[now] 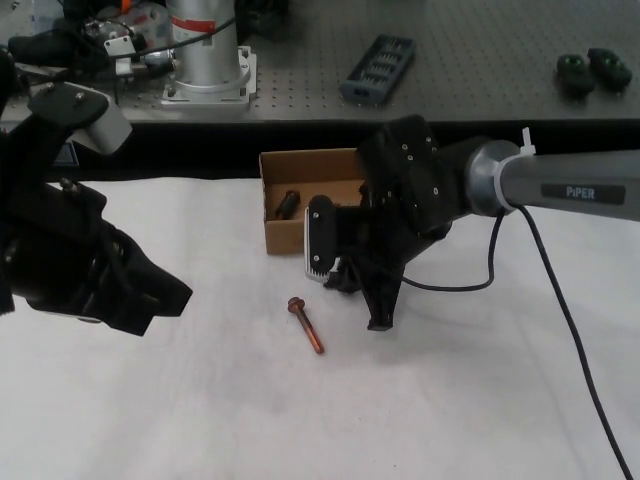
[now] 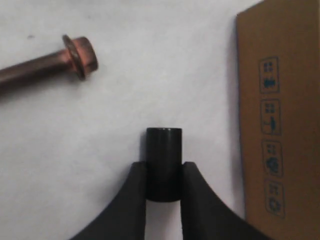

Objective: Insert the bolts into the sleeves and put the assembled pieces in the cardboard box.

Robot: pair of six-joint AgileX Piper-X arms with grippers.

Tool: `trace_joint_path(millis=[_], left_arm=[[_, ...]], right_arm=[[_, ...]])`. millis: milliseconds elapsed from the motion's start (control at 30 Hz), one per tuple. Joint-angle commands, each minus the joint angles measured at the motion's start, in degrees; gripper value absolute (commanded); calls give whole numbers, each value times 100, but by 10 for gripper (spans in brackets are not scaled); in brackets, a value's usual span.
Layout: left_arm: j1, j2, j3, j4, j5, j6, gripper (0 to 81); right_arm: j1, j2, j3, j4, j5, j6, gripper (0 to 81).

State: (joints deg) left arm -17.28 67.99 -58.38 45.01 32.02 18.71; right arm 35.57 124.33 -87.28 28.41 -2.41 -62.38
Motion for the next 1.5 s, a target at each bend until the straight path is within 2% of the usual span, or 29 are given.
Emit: trace_joint_path(millis=[0,267,567,700,800,1067,1267,1333,1467], left_arm=[[-9,-46,-17,31,38,98,6],[-9,-46,-17,29,38,-730,6],[-9,-46,-17,29,38,-1520,6],[-26,-2,-17,-113,3,-2245,6],[-188,134,-17,-304,-369,-2796,6],[-1033,899,-17,-1244,-1775,-4163,6],[-1276,1657,-17,-2506,-1853,-4772,6],[-1276,1858,-17,-2801,-1853,-4984,53],[-1276,2236,-17,-3161,-1869,-5226,248]], right_arm=[[65,-188,-49,281,194,319,22],[332,-1132,-49,1371,120,1769,22],[393,-2331,-49,2902,-121,2703,22],[393,-2836,42,3542,-121,2964,22],[393,-3233,268,3626,-296,3172,22],[393,-4251,1184,3663,-419,3454,22],[393,-4982,1779,3883,-419,3454,22],[393,-5229,1944,3973,-419,3534,22],[393,-5659,2148,4160,-419,3643,22]])
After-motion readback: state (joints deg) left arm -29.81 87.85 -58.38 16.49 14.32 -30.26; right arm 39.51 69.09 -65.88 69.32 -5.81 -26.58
